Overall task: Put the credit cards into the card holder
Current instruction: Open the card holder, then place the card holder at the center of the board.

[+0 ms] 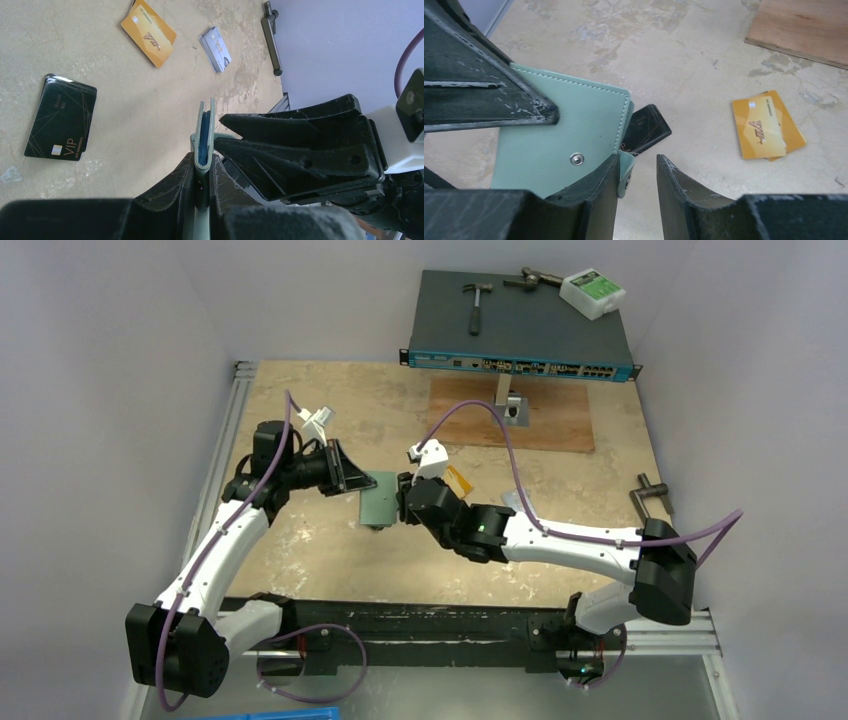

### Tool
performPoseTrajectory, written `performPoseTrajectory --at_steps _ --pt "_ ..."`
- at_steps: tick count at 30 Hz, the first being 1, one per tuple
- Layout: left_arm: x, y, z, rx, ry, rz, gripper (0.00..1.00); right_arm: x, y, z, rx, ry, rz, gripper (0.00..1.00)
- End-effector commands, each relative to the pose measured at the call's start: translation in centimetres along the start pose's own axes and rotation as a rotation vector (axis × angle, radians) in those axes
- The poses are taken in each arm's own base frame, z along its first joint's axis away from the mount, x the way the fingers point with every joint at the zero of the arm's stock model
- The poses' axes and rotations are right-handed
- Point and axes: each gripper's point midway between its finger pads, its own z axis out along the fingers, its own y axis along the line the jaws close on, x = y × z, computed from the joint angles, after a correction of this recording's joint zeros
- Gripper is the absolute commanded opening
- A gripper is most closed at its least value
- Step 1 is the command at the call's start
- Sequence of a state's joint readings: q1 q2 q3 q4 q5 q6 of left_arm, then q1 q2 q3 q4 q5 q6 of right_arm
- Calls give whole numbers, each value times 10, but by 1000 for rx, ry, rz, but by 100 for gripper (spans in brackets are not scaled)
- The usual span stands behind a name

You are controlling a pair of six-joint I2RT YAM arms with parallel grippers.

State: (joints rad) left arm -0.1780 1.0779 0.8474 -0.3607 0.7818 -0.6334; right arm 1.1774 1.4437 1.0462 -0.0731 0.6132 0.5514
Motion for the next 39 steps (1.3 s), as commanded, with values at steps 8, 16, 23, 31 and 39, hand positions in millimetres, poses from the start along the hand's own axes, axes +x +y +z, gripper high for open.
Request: performPoseTrajectory --at_steps 8,16,23,31,39 --pt "-15 -27 -6 79 -31 56 0 -16 -4 -6 -7 -35 80 12" --pt "-14 -15 -2 47 -24 85 35 -4 -19 -19 -7 7 144 0" --pt "-2 36 15 -107 92 190 75 50 -46 -41 -1 168 149 0" --pt "15 31 29 -114 210 470 82 94 -57 -55 18 326 166 0" --pt "37 -3 26 1 306 624 83 54 3 -50 -154 335 236 0"
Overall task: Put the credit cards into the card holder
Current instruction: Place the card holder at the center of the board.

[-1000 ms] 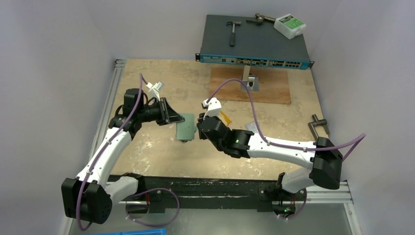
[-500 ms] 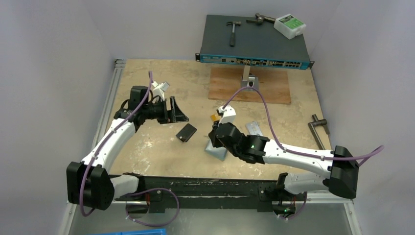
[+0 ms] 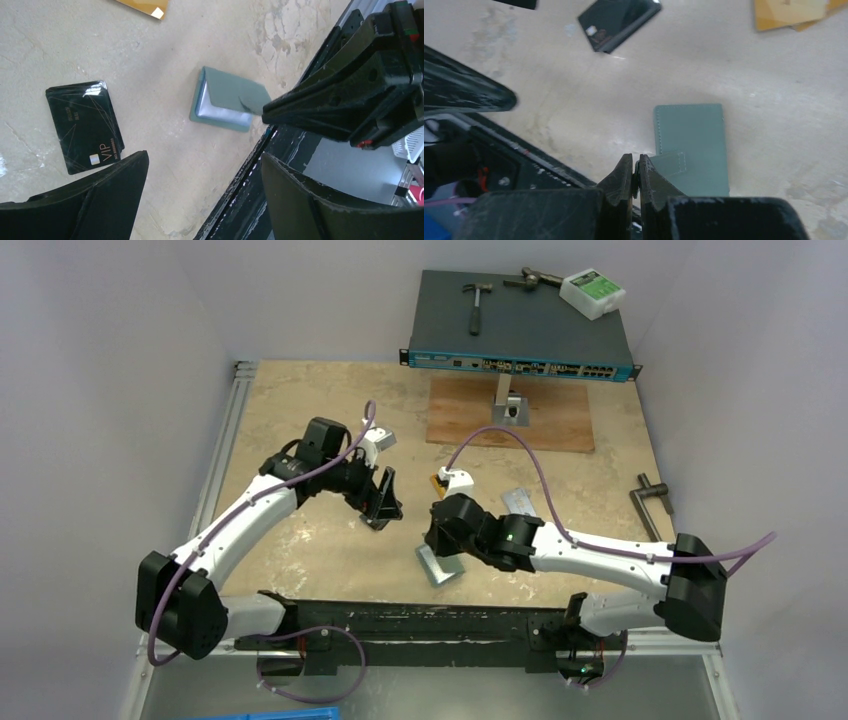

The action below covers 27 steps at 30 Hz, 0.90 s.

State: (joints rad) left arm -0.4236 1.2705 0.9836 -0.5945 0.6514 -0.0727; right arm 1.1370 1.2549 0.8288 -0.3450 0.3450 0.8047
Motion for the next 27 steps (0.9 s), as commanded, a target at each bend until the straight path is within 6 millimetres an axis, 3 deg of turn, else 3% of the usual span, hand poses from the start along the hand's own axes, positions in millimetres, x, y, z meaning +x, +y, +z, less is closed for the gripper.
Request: performPoseTrajectory --at_steps 1,3,6,10,16,21,24,27 --pt "-22 -14 -21 25 -31 146 82 -34 63 -9 -186 -3 83 0" --pt "-25 -20 -27 48 -30 153 83 -36 72 -3 -215 23 125 0" --pt "-26 -25 -33 71 -18 171 83 -36 61 7 -222 48 205 0" --pt "-19 -20 -34 63 34 205 83 -21 20 21 -163 71 315 0" --pt "-8 -15 -28 63 70 233 83 24 -34 30 -48 105 335 0" --pt "15 -12 -9 46 133 328 83 51 -65 28 29 121 343 0" --pt "36 -9 7 46 195 396 83 54 -78 26 74 100 324 0" --pt "54 -5 24 56 246 408 81 53 -79 24 71 95 306 0"
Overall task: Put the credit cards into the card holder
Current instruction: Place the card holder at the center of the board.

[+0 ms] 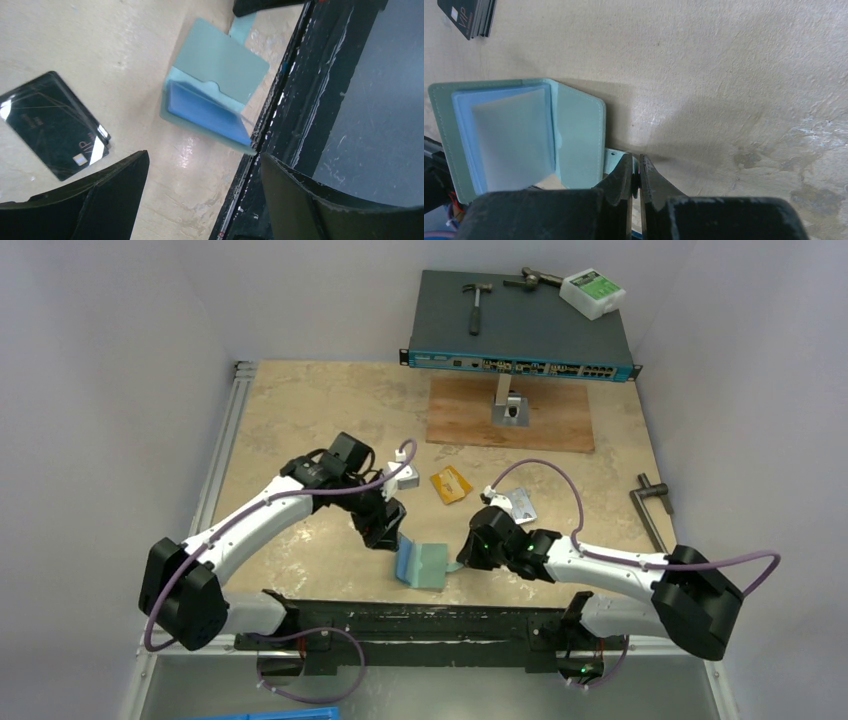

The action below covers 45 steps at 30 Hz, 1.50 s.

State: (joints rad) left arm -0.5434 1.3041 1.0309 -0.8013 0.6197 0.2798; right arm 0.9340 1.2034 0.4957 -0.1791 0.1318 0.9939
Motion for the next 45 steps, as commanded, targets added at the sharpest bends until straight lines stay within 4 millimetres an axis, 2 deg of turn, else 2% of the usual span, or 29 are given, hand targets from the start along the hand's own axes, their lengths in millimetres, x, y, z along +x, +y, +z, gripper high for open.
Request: performPoseTrajectory --at_steps 1,4,7,15,22,24,26,31,35,37,40,45 --pt "16 9 29 -14 54 95 81 -12 3 -6 -11 -64 -3 0" --pt "22 13 42 -20 81 99 81 -17 6 -12 -24 -78 -7 0" --pt "18 14 48 -11 69 74 81 -18 9 -16 -35 -80 -14 0" --pt "-16 10 48 6 -3 -31 82 -17 25 -26 -71 -79 -51 0" --pt "-49 -1 40 54 -56 -98 84 -33 63 -58 -141 -139 -86 0" --pt "-50 4 41 36 -52 -101 84 -38 78 -66 -172 -154 -103 0" --pt "-41 8 46 27 -25 -101 84 -39 84 -68 -170 -154 -121 0" --pt "-21 19 54 -20 8 -89 84 -26 75 -53 -134 -111 -138 0" --pt "-14 28 57 -67 36 -62 82 -17 60 -46 -98 -89 -139 0" --pt "-8 33 60 -100 54 -25 82 -13 46 -43 -51 -82 -140 0" --pt "-3 28 63 -97 64 14 81 -8 20 -41 33 -84 -132 0" --pt "-9 24 60 -94 44 29 81 -5 -6 -51 87 -105 -82 0"
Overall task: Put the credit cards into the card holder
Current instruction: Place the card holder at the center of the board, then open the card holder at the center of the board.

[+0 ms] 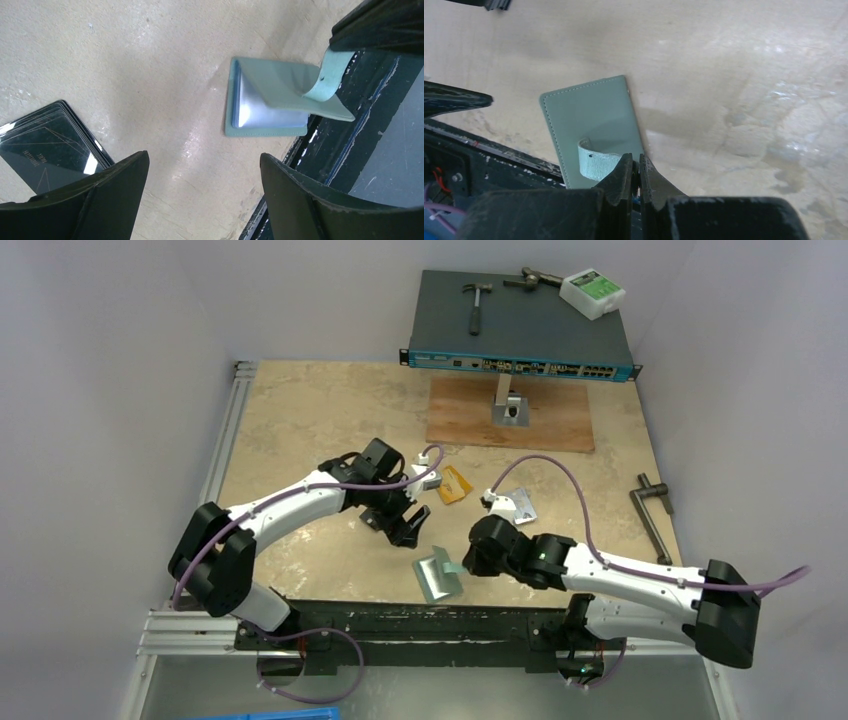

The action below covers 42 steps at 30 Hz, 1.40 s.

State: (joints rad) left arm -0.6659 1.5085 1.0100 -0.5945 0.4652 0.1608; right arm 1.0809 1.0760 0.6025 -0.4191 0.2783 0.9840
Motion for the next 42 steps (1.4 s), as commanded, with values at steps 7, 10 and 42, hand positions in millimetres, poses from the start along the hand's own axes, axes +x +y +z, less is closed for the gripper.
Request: performPoseTrajectory --at_steps 7,10,42 --pt "-18 -18 3 -7 -53 138 81 1 -31 -7 112 -31 18 0" --pt "-15 -28 18 -7 -28 201 81 6 -38 -3 145 -21 15 0" --pt "-5 -9 30 -58 -42 45 78 49 -84 5 251 80 53 0"
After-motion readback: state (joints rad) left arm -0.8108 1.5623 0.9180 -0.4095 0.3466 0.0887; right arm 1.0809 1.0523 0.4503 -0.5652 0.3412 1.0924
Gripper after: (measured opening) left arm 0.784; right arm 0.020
